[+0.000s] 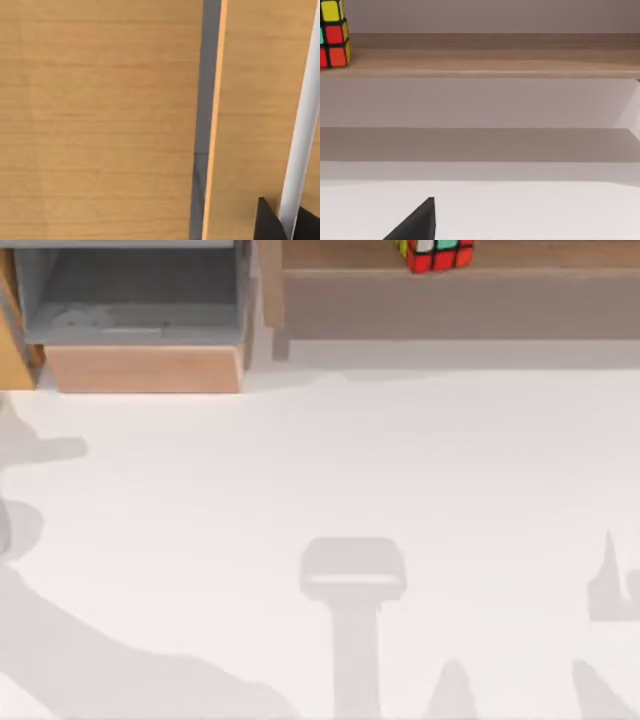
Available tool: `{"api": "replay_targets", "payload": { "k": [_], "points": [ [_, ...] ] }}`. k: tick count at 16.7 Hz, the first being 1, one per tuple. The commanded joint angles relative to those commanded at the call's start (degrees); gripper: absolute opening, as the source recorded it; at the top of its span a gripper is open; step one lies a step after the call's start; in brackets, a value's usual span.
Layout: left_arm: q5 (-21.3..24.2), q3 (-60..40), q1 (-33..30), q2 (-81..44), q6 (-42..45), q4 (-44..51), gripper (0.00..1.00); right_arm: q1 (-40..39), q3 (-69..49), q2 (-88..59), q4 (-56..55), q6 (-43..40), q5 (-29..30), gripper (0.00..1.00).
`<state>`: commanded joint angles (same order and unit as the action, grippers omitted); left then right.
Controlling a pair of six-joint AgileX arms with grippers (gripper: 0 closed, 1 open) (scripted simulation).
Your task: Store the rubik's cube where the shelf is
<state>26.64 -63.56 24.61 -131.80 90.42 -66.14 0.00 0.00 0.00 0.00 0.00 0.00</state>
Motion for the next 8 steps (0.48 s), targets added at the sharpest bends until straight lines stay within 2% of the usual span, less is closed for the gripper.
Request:
{"api": "replay_targets", "payload": {
  "k": [4,8],
  "points": [
    [-1.77,-7.36,-1.84,-3.21,-0.25,3.98,0.00,0.00,0.00,0.00,0.00,0.00,0.00,1.00],
    [-2.02,-8.25,-2.11,-3.48,-0.42,4.53,0.00,0.00,0.00,0.00,0.00,0.00,0.00,1.00]
  ]
}}
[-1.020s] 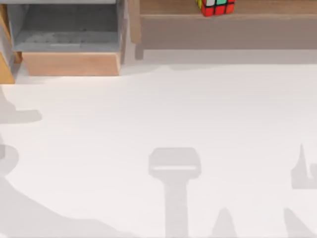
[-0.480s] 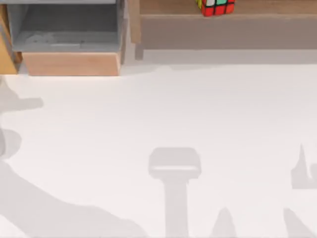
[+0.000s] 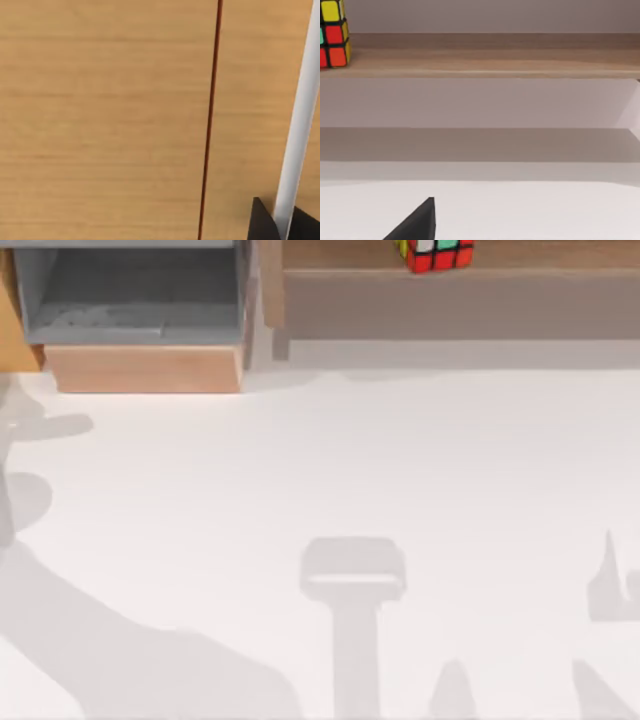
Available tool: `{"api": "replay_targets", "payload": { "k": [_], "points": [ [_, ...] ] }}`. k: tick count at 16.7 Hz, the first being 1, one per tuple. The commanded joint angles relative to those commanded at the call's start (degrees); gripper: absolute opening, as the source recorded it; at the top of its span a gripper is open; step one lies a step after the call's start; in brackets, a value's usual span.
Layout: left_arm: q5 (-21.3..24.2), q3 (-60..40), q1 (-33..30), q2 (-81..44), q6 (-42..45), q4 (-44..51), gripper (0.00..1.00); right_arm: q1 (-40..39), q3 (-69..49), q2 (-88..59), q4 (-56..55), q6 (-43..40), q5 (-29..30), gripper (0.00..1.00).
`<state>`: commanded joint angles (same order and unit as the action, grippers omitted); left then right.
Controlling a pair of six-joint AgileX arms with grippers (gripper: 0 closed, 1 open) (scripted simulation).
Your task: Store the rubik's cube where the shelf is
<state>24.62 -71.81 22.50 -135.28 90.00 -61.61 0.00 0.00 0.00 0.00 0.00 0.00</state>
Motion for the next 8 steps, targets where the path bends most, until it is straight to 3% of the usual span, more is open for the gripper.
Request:
{"api": "replay_targets", "payload": {
  "k": [1,8],
  "points": [
    [0.00,0.00,0.00,0.00,0.00,0.00,0.00,0.00,0.00,0.00,0.00,0.00,0.00,1.00],
    [0.00,0.00,0.00,0.00,0.00,0.00,0.53,0.00,0.00,0.00,0.00,0.00,0.00,1.00]
  ]
}}
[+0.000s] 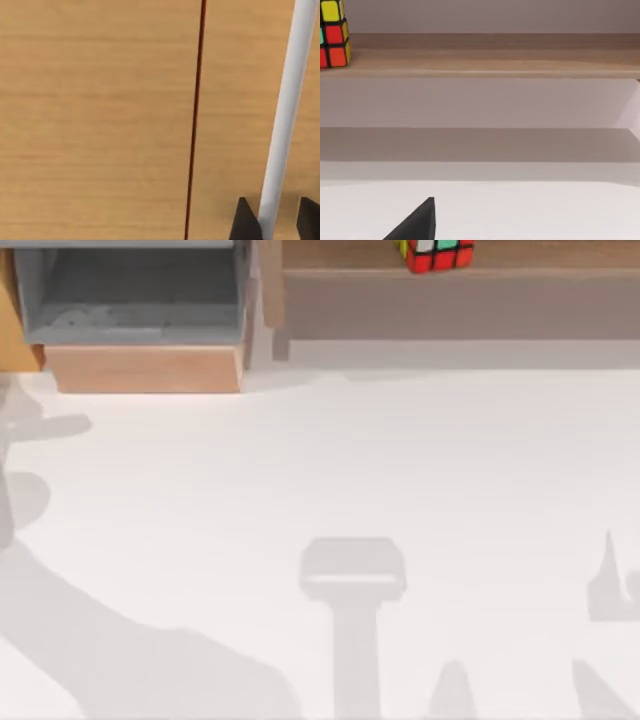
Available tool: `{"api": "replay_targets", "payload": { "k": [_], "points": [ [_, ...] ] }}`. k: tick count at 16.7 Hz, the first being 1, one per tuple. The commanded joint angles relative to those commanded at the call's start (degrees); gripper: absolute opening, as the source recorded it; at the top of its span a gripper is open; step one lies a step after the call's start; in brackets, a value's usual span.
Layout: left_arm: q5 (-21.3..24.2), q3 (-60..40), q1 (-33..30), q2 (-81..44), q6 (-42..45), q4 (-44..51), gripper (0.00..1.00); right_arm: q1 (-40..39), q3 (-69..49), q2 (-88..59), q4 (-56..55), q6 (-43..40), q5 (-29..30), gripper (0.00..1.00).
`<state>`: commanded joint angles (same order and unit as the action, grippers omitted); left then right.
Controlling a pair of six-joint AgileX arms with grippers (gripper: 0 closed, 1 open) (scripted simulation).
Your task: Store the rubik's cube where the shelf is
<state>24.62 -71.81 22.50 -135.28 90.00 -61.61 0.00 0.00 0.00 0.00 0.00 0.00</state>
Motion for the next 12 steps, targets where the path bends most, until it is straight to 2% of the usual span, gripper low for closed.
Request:
{"api": "replay_targets", "payload": {
  "k": [6,12],
  "points": [
    [0.00,0.00,0.00,0.00,0.00,0.00,0.98,0.00,0.00,0.00,0.00,0.00,0.00,1.00],
    [0.00,0.00,0.00,0.00,0.00,0.00,1.00,0.00,0.00,0.00,0.00,0.00,0.00,1.00]
  ]
}}
